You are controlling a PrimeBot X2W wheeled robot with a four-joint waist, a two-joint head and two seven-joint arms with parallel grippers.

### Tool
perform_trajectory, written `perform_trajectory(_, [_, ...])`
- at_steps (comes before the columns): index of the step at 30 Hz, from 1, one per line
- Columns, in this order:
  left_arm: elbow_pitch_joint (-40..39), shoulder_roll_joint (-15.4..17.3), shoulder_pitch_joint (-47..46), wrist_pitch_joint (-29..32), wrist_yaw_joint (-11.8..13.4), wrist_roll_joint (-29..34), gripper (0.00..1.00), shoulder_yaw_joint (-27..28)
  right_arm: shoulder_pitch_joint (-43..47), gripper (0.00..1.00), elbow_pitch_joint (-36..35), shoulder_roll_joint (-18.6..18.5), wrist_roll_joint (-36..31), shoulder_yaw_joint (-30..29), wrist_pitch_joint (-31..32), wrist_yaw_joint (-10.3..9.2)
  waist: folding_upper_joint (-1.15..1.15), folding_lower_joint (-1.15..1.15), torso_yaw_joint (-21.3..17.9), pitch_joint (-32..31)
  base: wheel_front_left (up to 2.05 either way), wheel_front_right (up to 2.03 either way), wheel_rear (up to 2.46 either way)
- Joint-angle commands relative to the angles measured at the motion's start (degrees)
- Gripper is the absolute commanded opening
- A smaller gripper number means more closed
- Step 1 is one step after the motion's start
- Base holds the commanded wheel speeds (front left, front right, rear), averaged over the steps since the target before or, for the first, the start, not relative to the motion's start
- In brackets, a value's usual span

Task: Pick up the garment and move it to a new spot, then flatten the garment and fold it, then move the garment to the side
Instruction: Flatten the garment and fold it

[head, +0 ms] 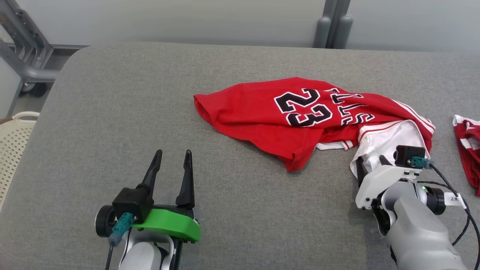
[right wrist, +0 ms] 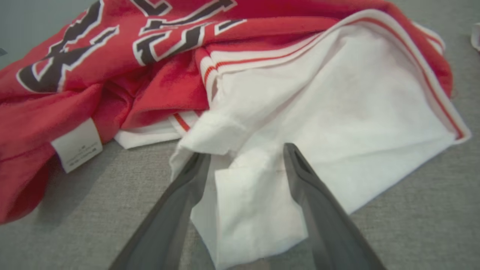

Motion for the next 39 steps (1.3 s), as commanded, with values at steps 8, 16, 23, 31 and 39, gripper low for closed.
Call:
perform_trajectory(8, [-0.66, 0.13, -0.79, 0.02, 0.83, -0.63, 1.00, 0.33, -1.38, 0.14, 4.79, -1.34, -10.97, -8.51, 1.12, -0.01, 0.00, 0.00, 0.53, 1.01, 0.00, 0.00, 0.00])
perform_trajectory(16, [-0.55, 0.13, -0.31, 0.02, 0.62, -0.52, 1.00, 0.63, -0.08, 0.00, 0.71, -0.19, -15.82, -14.57, -1.96, -0.02, 0.00, 0.00, -2.17, 0.61, 0.00, 0.00, 0.00])
perform_trajectory(23, [-0.21, 0.13, 0.45, 0.02, 0.46, 0.01, 1.00, 1.03, 2.50, 0.00, -2.74, 0.07, -10.74, -13.84, -3.15, -0.02, 0.00, 0.00, -4.30, -0.18, 0.00, 0.00, 0.00])
perform_trajectory(31, [0.13, 0.13, 0.87, 0.02, 0.20, 0.52, 1.00, 1.01, 13.74, 0.00, -13.84, 0.07, -5.16, -11.39, -3.13, -0.02, 0.00, 0.00, -6.84, -1.03, 0.00, 0.00, 0.00])
perform_trajectory(39, [1.24, 0.13, 1.30, 0.02, -0.81, -0.05, 1.00, -0.56, 20.46, 0.25, -18.32, 0.07, -4.33, -9.73, -3.14, -0.02, 0.00, 0.00, -9.02, -1.41, 0.00, 0.00, 0.00])
